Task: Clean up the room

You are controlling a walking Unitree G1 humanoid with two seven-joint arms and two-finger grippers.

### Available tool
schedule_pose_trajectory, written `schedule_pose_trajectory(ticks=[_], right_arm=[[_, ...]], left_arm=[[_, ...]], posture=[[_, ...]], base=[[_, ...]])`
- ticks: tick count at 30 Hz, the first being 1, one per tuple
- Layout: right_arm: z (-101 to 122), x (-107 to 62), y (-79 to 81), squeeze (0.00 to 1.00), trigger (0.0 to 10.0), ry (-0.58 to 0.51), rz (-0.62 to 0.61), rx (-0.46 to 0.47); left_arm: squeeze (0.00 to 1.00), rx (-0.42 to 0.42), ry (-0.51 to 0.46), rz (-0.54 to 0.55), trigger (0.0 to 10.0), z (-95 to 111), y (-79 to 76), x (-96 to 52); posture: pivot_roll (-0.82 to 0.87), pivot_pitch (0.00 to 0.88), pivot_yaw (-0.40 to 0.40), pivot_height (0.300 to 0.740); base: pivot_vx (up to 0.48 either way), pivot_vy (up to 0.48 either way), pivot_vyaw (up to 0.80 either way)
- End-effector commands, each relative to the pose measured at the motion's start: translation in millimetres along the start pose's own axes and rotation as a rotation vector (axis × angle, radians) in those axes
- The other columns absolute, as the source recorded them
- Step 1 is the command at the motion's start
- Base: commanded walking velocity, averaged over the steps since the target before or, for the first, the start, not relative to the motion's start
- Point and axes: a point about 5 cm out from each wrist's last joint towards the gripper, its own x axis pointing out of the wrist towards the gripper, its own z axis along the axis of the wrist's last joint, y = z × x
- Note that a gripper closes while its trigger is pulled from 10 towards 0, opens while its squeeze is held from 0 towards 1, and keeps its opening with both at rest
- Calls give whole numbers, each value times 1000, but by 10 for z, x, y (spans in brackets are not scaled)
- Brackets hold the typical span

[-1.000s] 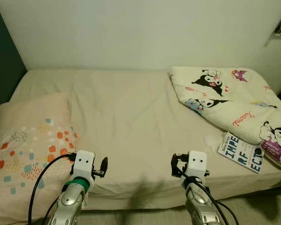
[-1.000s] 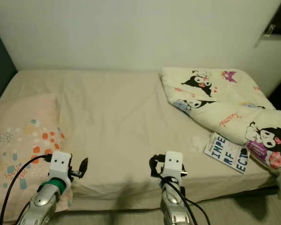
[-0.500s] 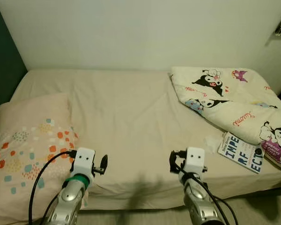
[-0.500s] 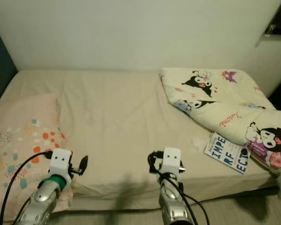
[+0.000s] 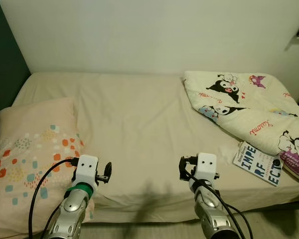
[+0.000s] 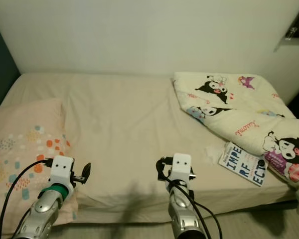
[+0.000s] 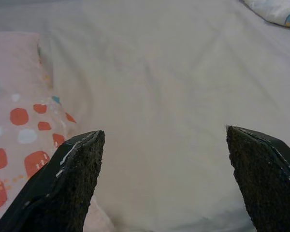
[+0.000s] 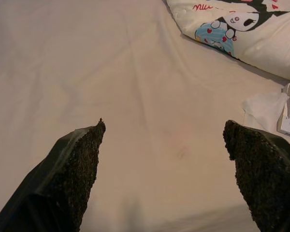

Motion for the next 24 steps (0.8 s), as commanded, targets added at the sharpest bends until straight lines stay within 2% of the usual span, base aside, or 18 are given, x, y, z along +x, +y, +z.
schedule_pose_trajectory(ticks=[1, 8, 17, 20, 24], right_arm=[[-64, -6, -39, 0, 10000, 37, -14, 3], [-23, 13, -89, 0, 10000, 26, -26, -13], [-58, -10, -117, 0, 10000, 40, -29, -35], [-82, -21, -107, 0, 10000, 54, -30, 10], [-85, -24, -78, 0, 10000, 53, -21, 16]], left_arm=[[0, -3, 33, 10, 10000, -71, 14, -16], [0, 11, 25, 7, 10000, -44, 9, -3], [0, 7, 28, 9, 10000, -51, 2, -4], [0, 11, 22, 15, 10000, -46, 9, -11], [0, 18, 15, 9, 10000, -43, 5, -13]], posture=[[153, 0, -28, 740], [135, 0, -23, 740], [126, 0, -28, 740], [128, 0, -28, 740], [129, 0, -29, 740]], base=[[0, 0, 0], [0, 0, 0], [0, 0, 800], [0, 0, 0], [0, 0, 0]])
